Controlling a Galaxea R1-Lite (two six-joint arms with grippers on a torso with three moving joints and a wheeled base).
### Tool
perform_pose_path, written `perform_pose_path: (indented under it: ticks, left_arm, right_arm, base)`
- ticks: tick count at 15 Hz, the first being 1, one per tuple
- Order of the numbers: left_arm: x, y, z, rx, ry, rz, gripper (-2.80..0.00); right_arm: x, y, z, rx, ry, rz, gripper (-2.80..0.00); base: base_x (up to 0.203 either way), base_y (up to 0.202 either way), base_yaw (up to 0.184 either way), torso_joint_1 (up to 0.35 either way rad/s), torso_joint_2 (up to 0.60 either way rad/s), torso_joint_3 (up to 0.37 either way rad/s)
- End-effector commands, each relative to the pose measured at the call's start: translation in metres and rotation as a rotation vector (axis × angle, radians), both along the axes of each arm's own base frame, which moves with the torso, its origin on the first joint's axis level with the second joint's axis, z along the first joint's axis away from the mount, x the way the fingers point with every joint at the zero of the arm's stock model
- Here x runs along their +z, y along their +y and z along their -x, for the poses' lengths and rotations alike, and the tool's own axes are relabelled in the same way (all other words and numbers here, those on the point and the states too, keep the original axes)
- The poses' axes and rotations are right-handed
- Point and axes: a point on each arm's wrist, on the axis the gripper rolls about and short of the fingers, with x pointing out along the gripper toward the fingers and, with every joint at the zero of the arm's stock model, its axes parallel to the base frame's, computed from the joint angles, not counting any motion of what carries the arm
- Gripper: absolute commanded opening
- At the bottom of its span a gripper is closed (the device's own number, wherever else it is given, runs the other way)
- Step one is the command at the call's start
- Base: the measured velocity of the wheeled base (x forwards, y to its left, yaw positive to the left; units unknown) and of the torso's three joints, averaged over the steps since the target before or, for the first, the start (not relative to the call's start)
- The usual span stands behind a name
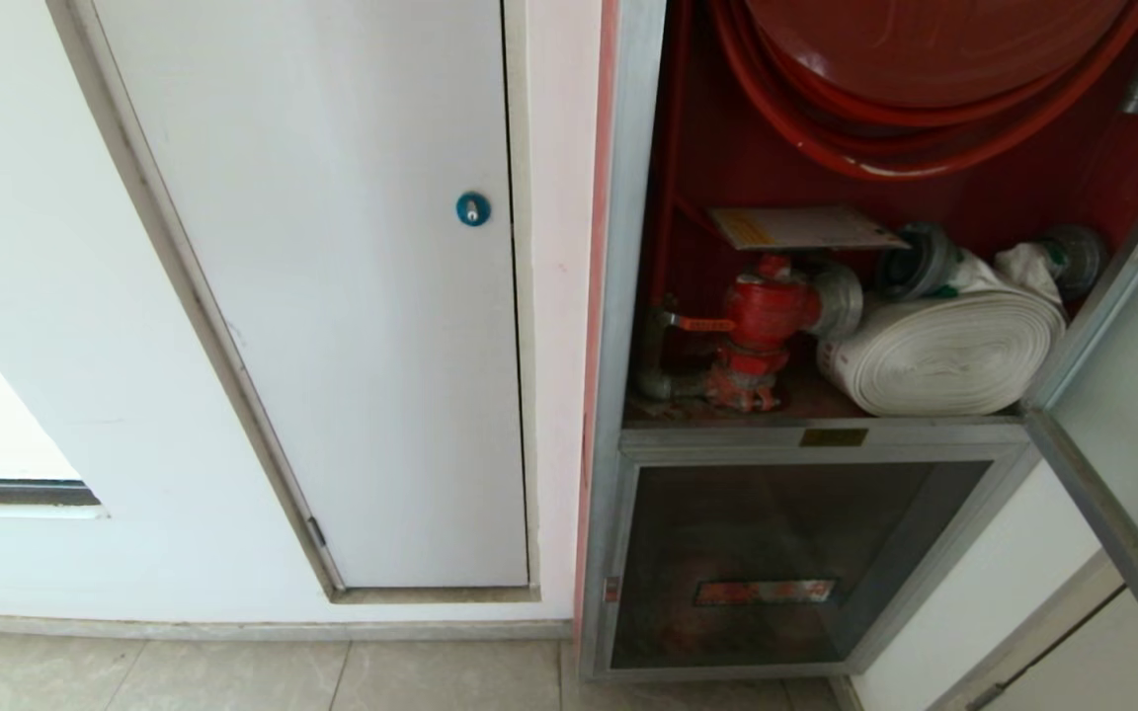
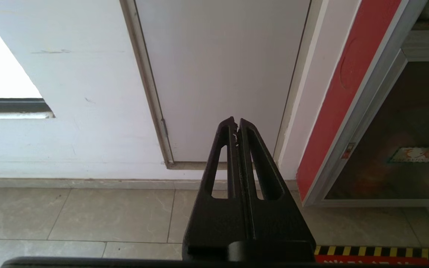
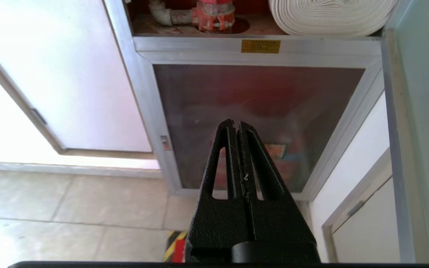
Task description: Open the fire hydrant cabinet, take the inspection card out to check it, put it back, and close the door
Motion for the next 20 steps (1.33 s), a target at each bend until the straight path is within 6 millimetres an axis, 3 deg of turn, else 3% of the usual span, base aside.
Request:
perform_pose_path:
  ticks: [1,5,13,20]
  left_arm:
    - [0.000,0.000,0.000,0.001,0.000,0.000,-2.80]
    - [0.000,0.000,0.000,0.001,0.001,0.000,-2.80]
    - [0.000,0.000,0.000,0.001,0.001,0.000,-2.80]
    - [0.000,0.000,0.000,0.001,0.000,-0.001,-2.80]
  right_arm:
    - [-0.019,0.000,-0.008,-0.001,-0.074,0.018,-2.80]
    - [-0.042,0.000,-0.022,-0.006,-0.121,0.037,-2.80]
    - [-0.054,-0.001,-0.024,-0.035,-0.039,0.092,-2.80]
    - [-0.054,-0.001,-0.025,-0.037,-0.046,0.096,-2.80]
  base:
    - [0.000,0.000,0.000,0.000,0.00,0.000]
    - [0.000,0.000,0.000,0.000,0.00,0.000]
    - [0.000,0.000,0.000,0.000,0.00,0.000]
    - [0.000,0.000,0.000,0.000,0.00,0.000]
